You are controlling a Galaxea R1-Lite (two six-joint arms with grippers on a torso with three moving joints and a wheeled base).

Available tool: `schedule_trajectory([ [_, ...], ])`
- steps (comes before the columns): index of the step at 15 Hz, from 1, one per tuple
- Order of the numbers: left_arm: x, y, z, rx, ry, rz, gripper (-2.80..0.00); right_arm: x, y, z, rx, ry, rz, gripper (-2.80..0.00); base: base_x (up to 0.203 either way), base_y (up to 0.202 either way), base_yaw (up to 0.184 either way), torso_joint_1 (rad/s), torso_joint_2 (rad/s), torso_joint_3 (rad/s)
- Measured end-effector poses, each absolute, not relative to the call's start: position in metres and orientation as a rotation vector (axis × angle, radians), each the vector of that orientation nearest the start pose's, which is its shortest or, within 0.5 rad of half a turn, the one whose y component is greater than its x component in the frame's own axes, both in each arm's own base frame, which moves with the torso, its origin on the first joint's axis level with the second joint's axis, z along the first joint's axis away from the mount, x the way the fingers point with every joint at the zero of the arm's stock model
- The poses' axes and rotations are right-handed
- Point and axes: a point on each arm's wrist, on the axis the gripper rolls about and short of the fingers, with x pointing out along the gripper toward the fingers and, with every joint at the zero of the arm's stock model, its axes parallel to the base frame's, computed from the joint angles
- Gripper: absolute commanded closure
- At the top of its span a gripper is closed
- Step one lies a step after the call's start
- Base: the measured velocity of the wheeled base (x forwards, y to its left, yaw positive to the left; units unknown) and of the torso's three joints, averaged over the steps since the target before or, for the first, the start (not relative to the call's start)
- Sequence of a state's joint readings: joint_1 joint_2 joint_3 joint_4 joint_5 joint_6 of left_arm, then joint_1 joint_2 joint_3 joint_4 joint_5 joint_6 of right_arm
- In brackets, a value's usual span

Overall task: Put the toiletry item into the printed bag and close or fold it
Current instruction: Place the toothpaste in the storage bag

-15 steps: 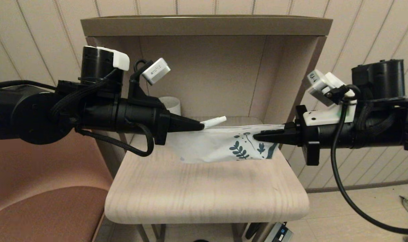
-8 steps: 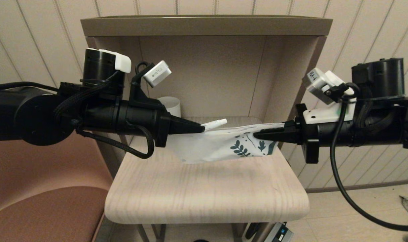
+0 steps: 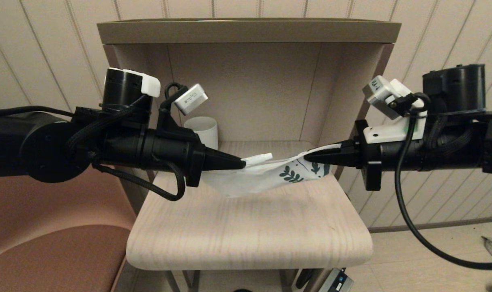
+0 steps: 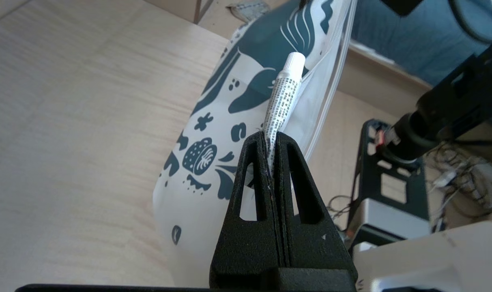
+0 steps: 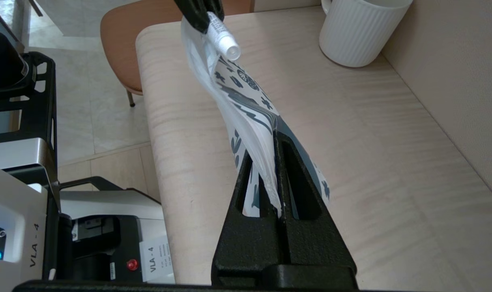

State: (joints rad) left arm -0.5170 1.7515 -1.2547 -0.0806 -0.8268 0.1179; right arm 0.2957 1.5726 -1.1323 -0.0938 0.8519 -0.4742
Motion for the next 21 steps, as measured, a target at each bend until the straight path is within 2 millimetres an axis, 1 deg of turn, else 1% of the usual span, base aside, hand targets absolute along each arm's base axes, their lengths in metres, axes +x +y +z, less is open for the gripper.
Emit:
schedule_trajectory([
  [3,0.276,-0.176,0.24,0.037,0.358,-1.349,0.0,0.266,0.097,0.261,-0.315,0.082,1.188,0.0,0.0,0.0,0.0,0.0,0.0,0.0],
  [7,0.27,-0.172,0.248,0.04,0.338,-1.349,0.0,0.272,0.097,0.26,-0.315,0.084,1.176,0.0,0.0,0.0,0.0,0.0,0.0,0.0],
  [13,0.264,-0.169,0.242,0.051,0.349,-1.35,0.0,0.274,0.102,0.258,-0.322,0.094,1.167,0.0,0.0,0.0,0.0,0.0,0.0,0.0],
  [14,0.265,-0.17,0.242,0.052,0.347,-1.351,0.0,0.274,0.102,0.258,-0.322,0.094,1.169,0.0,0.0,0.0,0.0,0.0,0.0,0.0],
  [17,0.269,-0.172,0.254,0.056,0.302,-1.353,0.0,0.27,0.103,0.251,-0.318,0.116,1.179,0.0,0.0,0.0,0.0,0.0,0.0,0.0],
  [19,0.273,-0.173,0.262,0.059,0.273,-1.348,0.0,0.262,0.105,0.245,-0.319,0.131,1.196,0.0,0.0,0.0,0.0,0.0,0.0,0.0],
  [21,0.274,-0.173,0.266,0.062,0.258,-1.348,0.0,0.254,0.107,0.243,-0.342,0.109,1.188,0.0,0.0,0.0,0.0,0.0,0.0,0.0],
])
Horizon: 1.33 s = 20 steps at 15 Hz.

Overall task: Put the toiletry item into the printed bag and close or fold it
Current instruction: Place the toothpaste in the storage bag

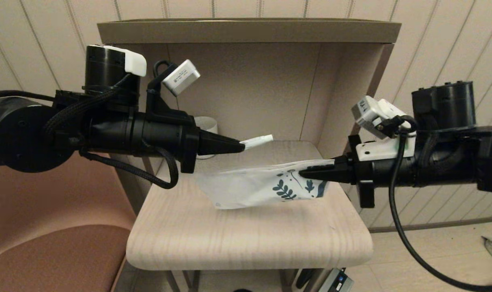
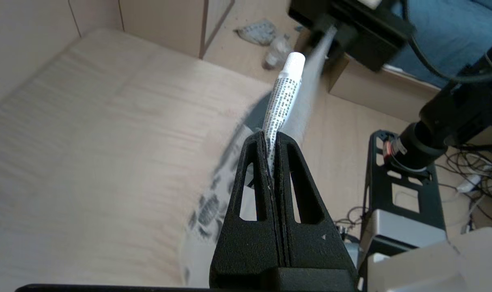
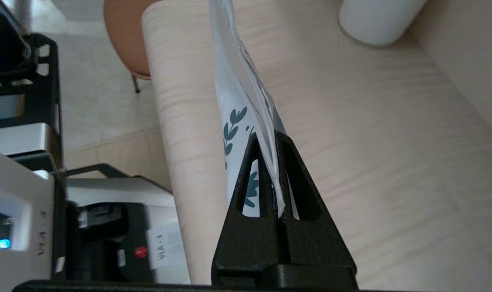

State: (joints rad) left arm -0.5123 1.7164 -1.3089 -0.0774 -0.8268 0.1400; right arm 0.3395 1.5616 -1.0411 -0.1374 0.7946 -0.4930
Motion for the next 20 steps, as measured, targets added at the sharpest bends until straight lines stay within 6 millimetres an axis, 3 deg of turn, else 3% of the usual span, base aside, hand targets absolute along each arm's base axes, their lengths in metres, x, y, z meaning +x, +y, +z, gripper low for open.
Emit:
schedule_trajectory([
  [8,0.281,-0.175,0.265,0.065,0.252,-1.341,0.0,0.238,0.113,0.247,-0.544,-0.101,0.961,0.0,0.0,0.0,0.0,0.0,0.0,0.0],
  [13,0.285,-0.178,0.257,0.068,0.275,-1.345,0.0,0.229,0.117,0.242,-0.546,-0.107,0.982,0.0,0.0,0.0,0.0,0.0,0.0,0.0],
  [20,0.287,-0.182,0.244,0.092,0.297,-1.359,0.0,0.234,0.12,0.238,-0.543,-0.091,0.987,0.0,0.0,0.0,0.0,0.0,0.0,0.0],
])
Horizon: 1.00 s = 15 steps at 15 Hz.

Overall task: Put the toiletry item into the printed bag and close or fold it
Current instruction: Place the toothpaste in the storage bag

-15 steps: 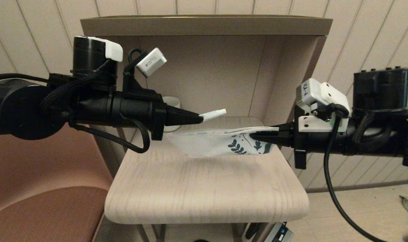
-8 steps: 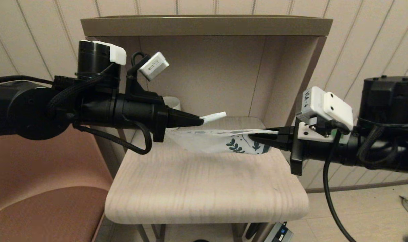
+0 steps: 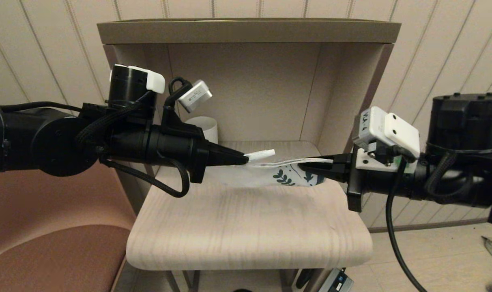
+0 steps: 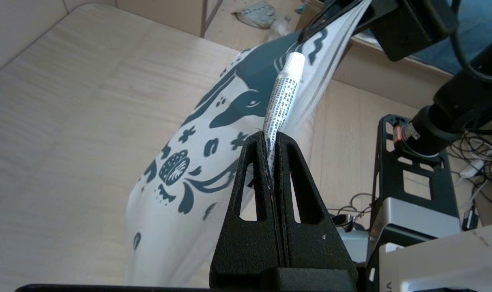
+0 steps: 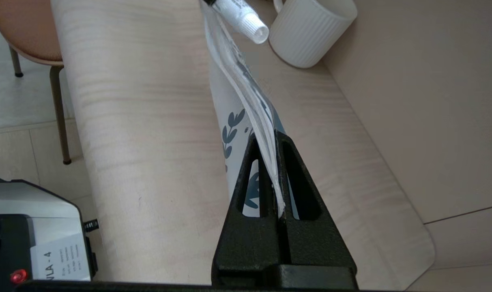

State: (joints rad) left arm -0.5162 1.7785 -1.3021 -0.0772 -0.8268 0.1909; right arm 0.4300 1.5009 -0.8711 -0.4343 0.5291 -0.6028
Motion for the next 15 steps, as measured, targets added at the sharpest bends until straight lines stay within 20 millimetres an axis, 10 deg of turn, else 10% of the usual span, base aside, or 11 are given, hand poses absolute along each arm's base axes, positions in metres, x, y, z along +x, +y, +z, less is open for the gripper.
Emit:
schedule_trajectory([
  [15,0.28,-0.181,0.237,0.083,0.321,-1.393,0.0,0.24,0.123,0.238,-0.534,-0.083,0.988,0.0,0.0,0.0,0.0,0.0,0.0,0.0],
])
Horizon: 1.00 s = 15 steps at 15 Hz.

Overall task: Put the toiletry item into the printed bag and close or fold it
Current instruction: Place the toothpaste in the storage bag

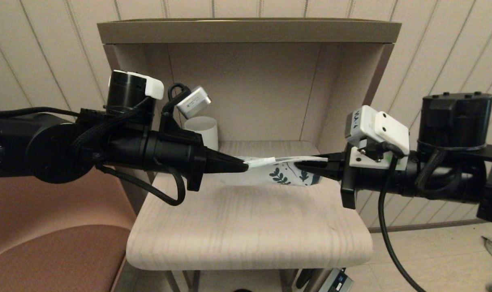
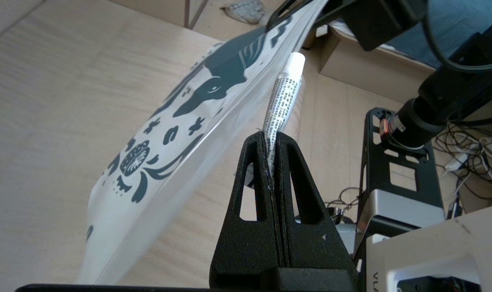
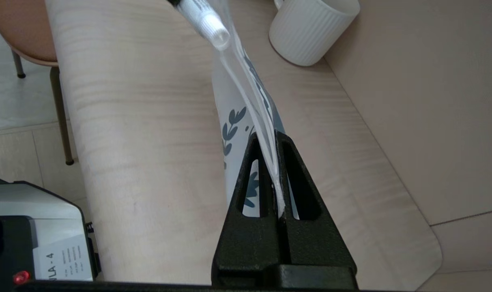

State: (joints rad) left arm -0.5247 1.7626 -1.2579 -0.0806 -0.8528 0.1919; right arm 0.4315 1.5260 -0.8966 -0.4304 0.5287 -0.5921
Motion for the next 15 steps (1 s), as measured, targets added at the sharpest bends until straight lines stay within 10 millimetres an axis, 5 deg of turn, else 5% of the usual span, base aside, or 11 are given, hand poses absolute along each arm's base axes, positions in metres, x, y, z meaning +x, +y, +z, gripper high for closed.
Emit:
schedule_trajectory([
  [15,0.287,-0.193,0.228,0.086,0.344,-1.404,0.0,0.238,0.129,0.243,-0.53,-0.1,1.009,0.0,0.0,0.0,0.0,0.0,0.0,0.0],
])
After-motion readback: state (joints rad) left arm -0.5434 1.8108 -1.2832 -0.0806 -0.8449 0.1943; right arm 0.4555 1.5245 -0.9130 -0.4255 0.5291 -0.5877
